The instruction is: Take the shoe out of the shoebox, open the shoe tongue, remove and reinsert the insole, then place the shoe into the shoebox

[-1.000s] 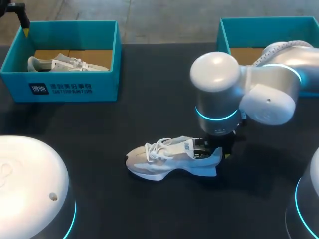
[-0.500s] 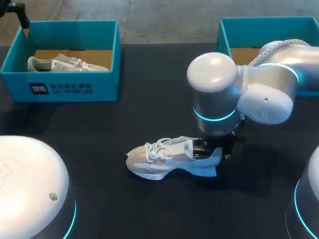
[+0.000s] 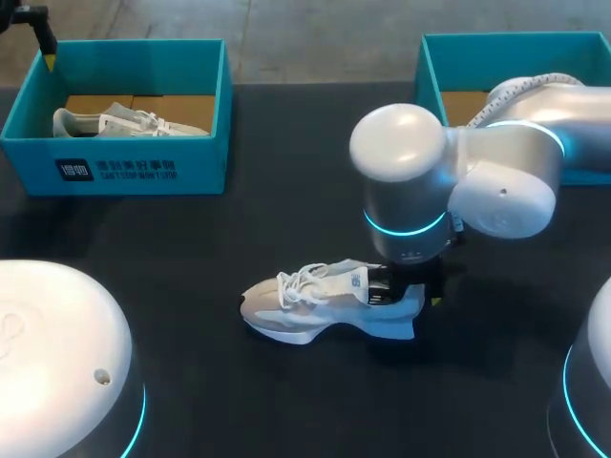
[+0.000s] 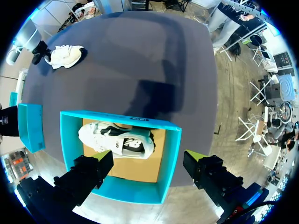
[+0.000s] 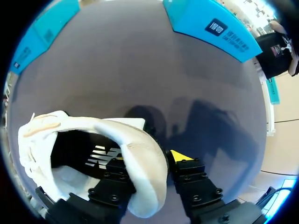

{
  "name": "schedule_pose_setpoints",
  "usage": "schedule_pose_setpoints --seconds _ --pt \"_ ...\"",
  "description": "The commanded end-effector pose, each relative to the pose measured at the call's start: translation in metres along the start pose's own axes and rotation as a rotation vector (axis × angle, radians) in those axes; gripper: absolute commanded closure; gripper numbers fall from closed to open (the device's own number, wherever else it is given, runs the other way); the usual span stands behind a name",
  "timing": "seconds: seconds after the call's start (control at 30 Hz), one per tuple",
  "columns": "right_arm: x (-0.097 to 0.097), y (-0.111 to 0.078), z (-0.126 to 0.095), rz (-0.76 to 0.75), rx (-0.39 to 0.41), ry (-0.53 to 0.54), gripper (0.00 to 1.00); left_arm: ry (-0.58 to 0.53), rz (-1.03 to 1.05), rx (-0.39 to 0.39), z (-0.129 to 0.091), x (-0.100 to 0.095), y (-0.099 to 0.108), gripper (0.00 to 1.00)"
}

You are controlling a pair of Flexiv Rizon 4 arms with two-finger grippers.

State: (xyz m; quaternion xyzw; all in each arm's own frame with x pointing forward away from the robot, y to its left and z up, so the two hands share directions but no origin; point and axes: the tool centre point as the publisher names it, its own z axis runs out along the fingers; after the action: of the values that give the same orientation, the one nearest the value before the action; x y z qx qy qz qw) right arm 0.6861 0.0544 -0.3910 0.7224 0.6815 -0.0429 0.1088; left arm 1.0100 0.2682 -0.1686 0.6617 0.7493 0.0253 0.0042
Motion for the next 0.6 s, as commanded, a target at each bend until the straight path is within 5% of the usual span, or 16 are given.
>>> schedule_pose_setpoints --seconds 0.03,0.23,0.6 --pt "0.002 -0.002 -0.005 0.002 -0.008 -0.004 0.43 0.002 0.000 -0.002 0.000 0.000 -0.001 0.00" --pt "0.001 -0.001 -0.016 0.003 -0.017 -0.004 0.00 0.002 0.000 -0.002 0.000 0.000 -0.001 0.00" --pt "-0.007 0.001 -0.041 0.022 -0.039 0.017 0.00 0.002 0.000 -0.002 0.000 0.000 -0.001 0.00"
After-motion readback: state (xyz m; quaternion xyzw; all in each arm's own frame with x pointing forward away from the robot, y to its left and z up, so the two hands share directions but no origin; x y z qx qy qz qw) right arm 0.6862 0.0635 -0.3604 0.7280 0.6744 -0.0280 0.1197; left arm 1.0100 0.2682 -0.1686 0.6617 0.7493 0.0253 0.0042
